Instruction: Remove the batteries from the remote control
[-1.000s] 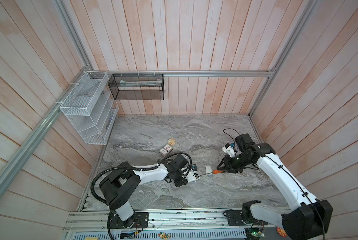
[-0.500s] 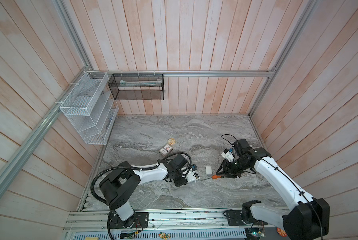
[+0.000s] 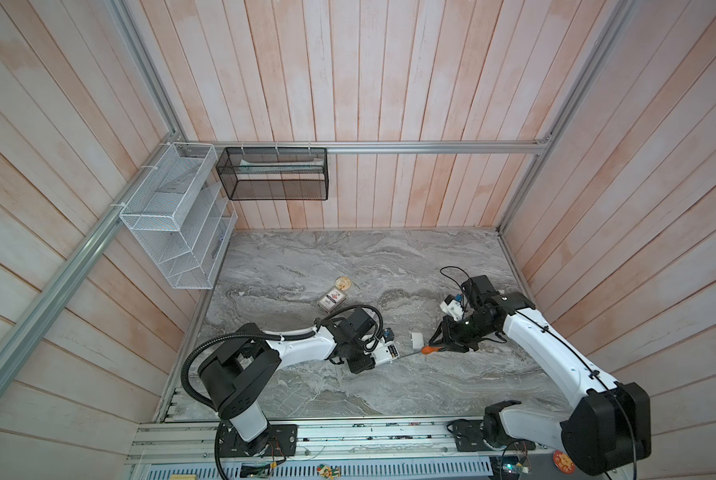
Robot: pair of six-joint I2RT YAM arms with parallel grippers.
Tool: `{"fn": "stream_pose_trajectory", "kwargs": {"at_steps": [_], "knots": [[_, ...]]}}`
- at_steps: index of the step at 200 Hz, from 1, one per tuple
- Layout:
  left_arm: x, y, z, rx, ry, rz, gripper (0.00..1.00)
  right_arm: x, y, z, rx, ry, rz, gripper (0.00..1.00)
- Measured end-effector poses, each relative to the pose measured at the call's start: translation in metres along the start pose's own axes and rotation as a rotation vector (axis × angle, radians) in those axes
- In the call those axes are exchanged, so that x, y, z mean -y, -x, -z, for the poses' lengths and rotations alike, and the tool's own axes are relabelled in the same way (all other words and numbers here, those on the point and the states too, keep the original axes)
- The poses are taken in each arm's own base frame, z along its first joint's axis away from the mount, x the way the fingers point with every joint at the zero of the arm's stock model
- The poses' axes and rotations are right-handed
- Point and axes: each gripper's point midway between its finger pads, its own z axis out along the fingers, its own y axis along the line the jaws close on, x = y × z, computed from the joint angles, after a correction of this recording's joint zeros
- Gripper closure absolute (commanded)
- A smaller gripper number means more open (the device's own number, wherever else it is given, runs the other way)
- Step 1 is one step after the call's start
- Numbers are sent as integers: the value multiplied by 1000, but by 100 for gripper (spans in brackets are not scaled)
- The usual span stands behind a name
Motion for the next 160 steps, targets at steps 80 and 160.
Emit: {"fn": "stream_pose_trajectory", "kwargs": {"at_steps": [80,160], "knots": [[0,0,0,1,0,0,72,-3,8,1,13,-2,10,95],[0,-1,0,2,1,-1,73,-3,9,3,19,-9,15,95]]}}
